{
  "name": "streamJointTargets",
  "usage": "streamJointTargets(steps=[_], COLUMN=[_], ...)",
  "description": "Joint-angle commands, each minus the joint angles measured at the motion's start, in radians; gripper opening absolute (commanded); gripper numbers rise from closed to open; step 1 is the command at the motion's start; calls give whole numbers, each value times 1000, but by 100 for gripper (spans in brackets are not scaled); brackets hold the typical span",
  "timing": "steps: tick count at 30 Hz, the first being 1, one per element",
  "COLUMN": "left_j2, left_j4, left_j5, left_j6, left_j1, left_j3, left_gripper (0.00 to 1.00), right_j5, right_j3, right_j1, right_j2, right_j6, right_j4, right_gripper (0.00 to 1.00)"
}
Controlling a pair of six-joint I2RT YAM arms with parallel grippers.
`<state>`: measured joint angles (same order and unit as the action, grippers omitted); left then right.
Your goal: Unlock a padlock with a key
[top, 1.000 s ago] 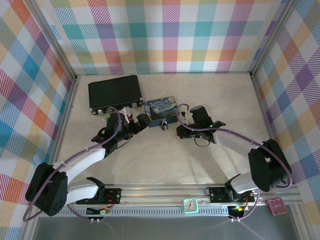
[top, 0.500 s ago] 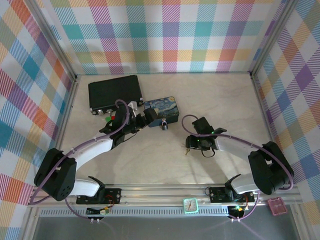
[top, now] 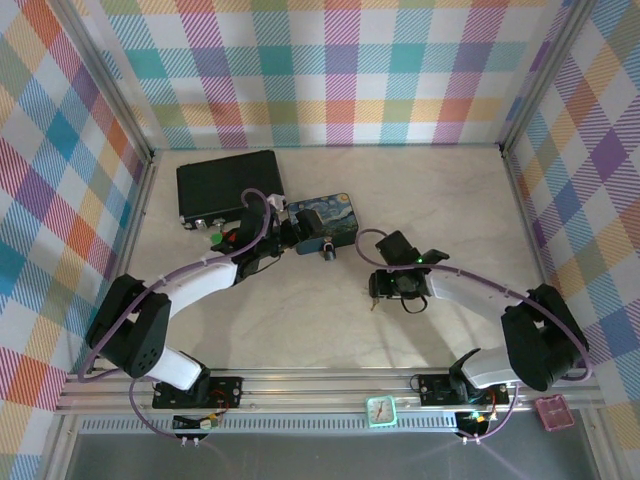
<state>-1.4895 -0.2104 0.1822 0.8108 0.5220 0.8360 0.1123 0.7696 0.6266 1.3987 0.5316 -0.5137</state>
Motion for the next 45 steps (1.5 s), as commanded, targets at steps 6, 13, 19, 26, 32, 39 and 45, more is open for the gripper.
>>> streamJointTargets(steps=[6,13,19,26,32,39,45], left_j2=[21,64,106,141,134,107,99], left_j4=[28,57,62,84,45,-39,-150], left_j5=[0,-7,-29,-36,8,72,41], left_j6=[-40,-73,-78,-83,-57,-12,60], left_j1=[-17,-31,-34,-34,-31,24,109], left_j3=[11,-9,-36,-51,-47,-48,-78], left_gripper=[100,100,100,100,100,100,99], right_j5=[39,98,139,124,84,-71,-187], right_j3=[88,125,120,96,59,-54,-100], right_j1=[94,117,117,114,75,-30,-137], right_j2=[157,234,291,306,222,18,-149], right_j6=[27,-14,17,51,82,184,282], right_j4=[-34,-61,-43,-5,21,134,236], right_gripper=[49,45,35,11,0,0,0])
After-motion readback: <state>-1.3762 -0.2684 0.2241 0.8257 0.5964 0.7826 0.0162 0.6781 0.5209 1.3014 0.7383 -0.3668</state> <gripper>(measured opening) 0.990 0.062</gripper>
